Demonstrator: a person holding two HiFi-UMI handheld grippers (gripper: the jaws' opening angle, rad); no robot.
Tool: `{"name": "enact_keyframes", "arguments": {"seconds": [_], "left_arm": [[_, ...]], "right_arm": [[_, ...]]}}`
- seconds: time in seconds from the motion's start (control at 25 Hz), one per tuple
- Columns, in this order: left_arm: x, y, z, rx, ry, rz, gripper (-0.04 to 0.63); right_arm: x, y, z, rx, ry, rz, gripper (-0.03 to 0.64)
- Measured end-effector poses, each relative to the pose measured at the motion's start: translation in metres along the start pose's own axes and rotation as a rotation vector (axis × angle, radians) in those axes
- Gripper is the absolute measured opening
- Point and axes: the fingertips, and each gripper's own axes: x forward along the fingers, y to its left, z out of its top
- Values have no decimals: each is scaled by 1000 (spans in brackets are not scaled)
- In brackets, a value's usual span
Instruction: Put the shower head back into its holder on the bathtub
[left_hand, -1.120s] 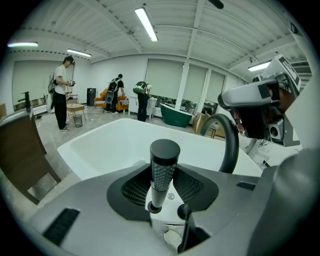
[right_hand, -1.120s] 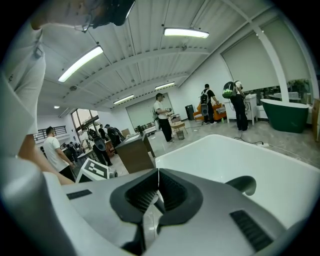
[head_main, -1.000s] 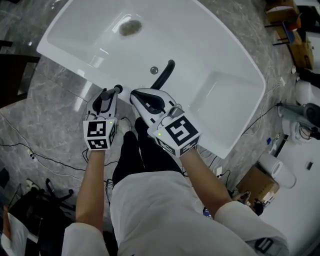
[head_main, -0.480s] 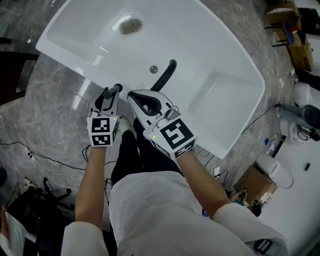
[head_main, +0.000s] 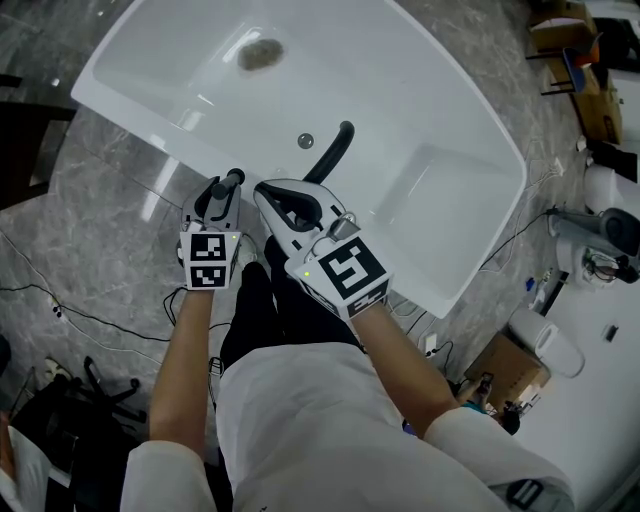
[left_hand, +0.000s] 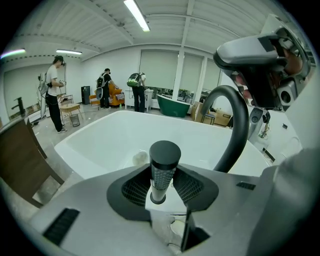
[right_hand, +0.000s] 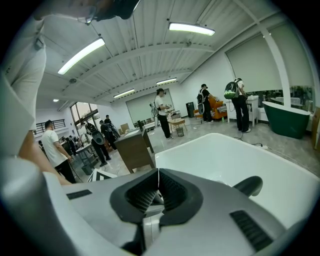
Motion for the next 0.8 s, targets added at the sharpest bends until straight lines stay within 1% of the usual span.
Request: {"name": "enact_keyframes", "arguments": {"seconds": [0.12,0.28,0.6,0.68,0.8], "left_arm": [[3,-1,-2,23,10,-5,143],[7,-3,-8,27,25,-13,141],[13,-7,-2,52,30,-26,143],[13,-8,-3,51,31,-33,143],[13,-9,-4,30,33,-46,147]], "right_arm": [[-1,-2,0,2,-1,-7,18],[-1,-2,0,1,2,-9,20],[-3,-3,1,-2,5,-13,20],[-3,-3,1,-2,5,-14,20],[-3,-3,2,-3,3,-14,20]]}}
